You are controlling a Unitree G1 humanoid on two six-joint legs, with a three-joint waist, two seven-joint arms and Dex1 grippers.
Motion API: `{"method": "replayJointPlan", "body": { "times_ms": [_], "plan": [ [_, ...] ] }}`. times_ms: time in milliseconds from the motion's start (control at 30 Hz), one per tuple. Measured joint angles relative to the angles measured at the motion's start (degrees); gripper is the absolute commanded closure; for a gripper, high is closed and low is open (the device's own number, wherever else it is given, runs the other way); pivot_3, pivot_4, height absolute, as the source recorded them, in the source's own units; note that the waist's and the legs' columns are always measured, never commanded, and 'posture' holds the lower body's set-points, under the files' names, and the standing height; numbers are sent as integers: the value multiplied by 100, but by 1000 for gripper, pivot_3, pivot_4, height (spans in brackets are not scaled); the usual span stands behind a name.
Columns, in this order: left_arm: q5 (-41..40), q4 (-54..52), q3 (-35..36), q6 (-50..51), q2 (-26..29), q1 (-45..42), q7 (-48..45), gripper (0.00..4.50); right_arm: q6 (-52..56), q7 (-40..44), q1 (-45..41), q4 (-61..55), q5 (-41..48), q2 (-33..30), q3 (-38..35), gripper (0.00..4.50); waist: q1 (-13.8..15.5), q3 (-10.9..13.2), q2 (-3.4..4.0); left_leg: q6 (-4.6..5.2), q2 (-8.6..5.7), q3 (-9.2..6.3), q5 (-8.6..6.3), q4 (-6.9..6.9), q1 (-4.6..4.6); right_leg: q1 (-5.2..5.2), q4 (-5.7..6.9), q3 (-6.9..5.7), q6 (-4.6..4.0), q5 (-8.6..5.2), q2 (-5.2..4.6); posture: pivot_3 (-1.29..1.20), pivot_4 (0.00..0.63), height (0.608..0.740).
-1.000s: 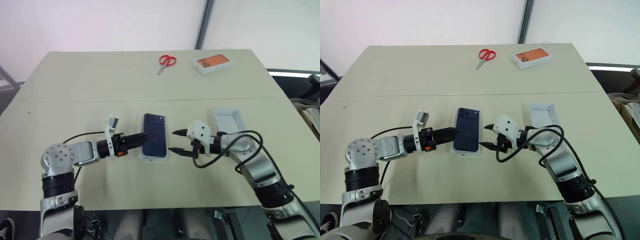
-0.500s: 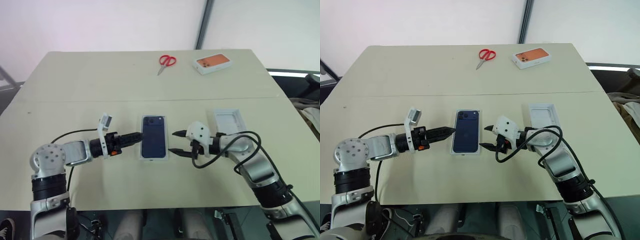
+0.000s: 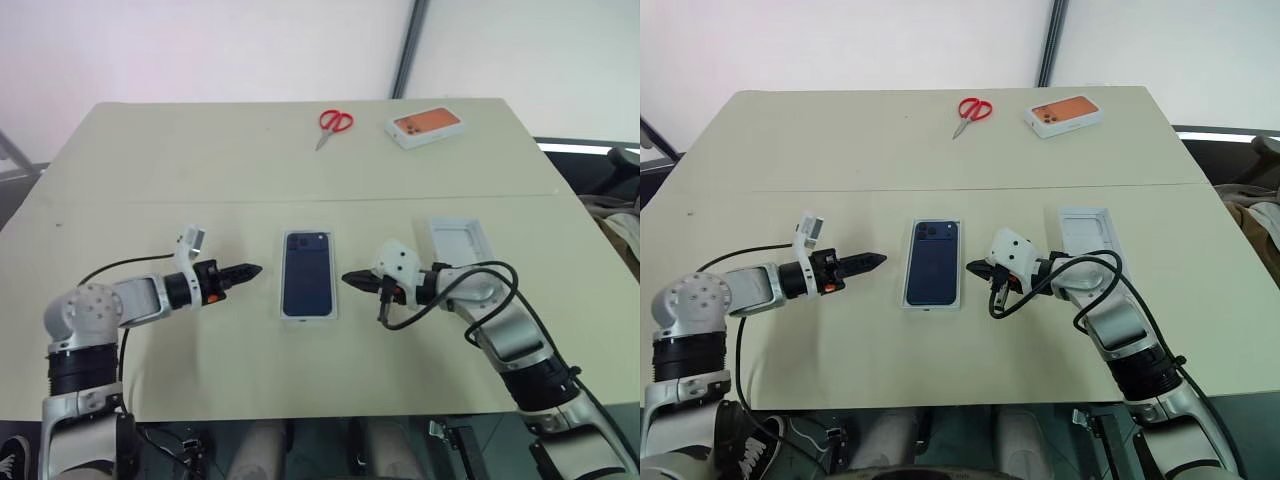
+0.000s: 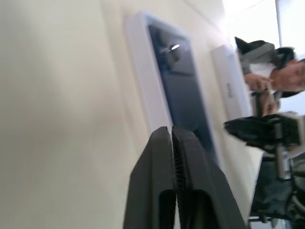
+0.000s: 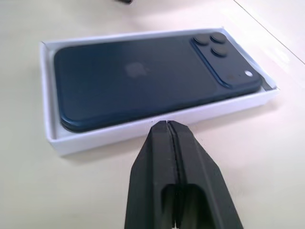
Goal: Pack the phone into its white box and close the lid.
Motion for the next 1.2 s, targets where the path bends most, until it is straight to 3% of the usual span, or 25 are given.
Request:
{"method": "replayJointPlan", "body": {
  "times_ms": [333, 833, 1000, 1200],
  "plan": [
    [1109, 335, -1286, -1014, -196, -233, -945, 4458, -353, -183, 73, 330, -541, 163, 404, 4500, 46, 0, 7, 3, -8, 0, 2, 4, 2, 11, -1, -3, -1, 0, -10, 0, 150, 740],
    [1748, 697, -1607, -1259, -1830, -816, -952, 4458, -143, 239, 944, -156, -175, -1078, -730, 4500, 174, -1, 8, 37, -30, 1, -3, 6, 0, 43, -39, -24, 39, 1, -22, 0, 150, 740],
    [2050, 1374, -1690, -1618, -2378, -1244, -956, 4458, -115, 273, 1429, -413, -83, -1357, -1067, 4500, 301, -3, 11, 41, -34, 4, -4, 18, -2, 57, -61, -27, 53, 11, -25, 0, 150, 740],
    [2278, 1690, -1824, -1887, -2690, -1416, -1104, 4458, -197, 279, 1637, -399, -73, -1600, -1322, 4500, 311, -3, 11, 61, -41, 8, -12, 21, -6, 67, -86, -25, 70, 21, -32, 0, 150, 740]
  ]
}}
